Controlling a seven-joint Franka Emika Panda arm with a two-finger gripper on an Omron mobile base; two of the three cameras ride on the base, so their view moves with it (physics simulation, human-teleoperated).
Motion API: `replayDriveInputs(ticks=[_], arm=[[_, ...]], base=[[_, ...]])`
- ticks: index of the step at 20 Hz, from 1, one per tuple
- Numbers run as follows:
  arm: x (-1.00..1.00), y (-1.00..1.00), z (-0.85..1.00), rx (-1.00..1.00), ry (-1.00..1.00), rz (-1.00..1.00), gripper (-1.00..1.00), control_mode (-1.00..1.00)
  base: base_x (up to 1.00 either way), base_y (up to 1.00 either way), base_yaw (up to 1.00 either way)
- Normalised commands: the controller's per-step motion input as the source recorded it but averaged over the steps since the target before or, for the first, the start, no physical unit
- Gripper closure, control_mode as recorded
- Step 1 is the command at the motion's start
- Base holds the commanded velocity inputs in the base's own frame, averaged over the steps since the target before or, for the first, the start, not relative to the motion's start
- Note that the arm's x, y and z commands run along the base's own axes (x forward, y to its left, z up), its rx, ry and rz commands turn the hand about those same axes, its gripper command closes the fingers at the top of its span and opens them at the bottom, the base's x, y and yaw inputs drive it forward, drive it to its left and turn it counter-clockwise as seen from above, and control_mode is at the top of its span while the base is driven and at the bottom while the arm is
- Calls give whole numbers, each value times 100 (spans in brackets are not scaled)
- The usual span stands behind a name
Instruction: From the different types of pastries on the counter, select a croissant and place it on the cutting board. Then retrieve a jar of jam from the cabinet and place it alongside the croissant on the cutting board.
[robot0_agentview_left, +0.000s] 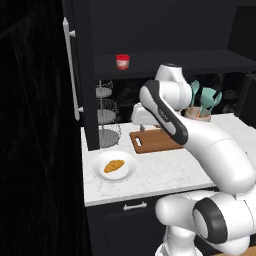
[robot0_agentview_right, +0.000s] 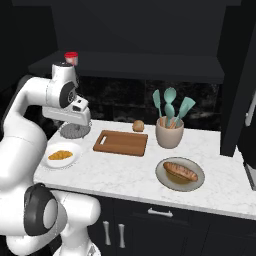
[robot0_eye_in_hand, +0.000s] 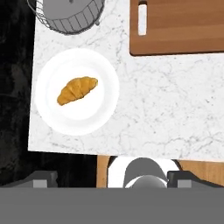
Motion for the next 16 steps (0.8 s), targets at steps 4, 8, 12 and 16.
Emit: replayDriveInputs(ticks=[4,8,12,16], arm=[[15,42,0,-2,0,0,-100,-100],[11,40,0,-1,0,0,-100,-100],[11,29,-1,0,0,0,-100,-100],[2,9,-8,0,0,0,-100,-100]], base=[[0,0,0],[0,0,0],[0,0,0],[0,0,0]])
